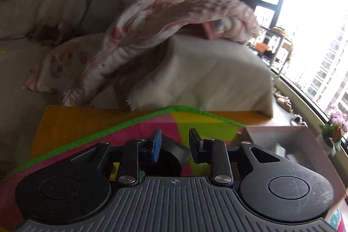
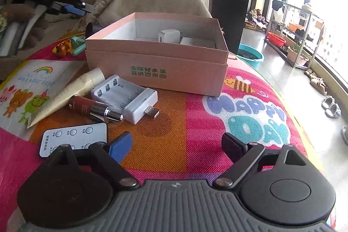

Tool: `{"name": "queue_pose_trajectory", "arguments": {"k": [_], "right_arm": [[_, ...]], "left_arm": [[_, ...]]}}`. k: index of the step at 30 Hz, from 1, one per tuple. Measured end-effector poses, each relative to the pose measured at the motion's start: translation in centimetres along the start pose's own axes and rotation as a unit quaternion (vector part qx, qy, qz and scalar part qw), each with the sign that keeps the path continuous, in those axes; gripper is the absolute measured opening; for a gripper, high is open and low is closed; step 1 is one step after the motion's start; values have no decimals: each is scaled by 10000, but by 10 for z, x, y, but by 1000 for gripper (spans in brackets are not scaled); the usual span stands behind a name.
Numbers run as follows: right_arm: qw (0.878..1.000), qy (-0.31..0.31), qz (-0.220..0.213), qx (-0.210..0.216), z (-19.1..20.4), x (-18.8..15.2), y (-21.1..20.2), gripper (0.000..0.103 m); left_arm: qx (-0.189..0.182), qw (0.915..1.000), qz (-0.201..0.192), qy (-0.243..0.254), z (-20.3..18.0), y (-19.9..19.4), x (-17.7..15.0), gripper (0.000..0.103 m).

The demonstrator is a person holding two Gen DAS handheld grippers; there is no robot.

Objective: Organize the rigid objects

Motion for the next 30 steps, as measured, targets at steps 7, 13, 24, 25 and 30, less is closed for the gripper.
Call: {"name": "queue_pose_trajectory", "arguments": {"k": [7,13,24,25,30], "right_arm": [[9997,195,90,115,-4,0,4,93],[9997,188,94,107,-3,1,4,93],[9998,152,86,55,-2,0,3,94],[9999,142,81,42,-2,0,3,94],[9999,121,68,11,-2,0,3,94]], "left_arm": [[-373,9968,709,-33,9,38,-21,40],[-924,9925,795,-133,2,-12,-64,39],[-1829,9775,820,-660,-19,-108,-161,49],[-1825,9782,872,-467,-26,-112,-162,46],[-1887,9817,236,-141,-46,-122,-112,46]]}}
Point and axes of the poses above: each gripper's, at about its wrist camera, not at the fingertips, and y roughly the way its jaws point, z to its left, x to its top, the point moved 6 cm from there along y, roughly the way its jaws point
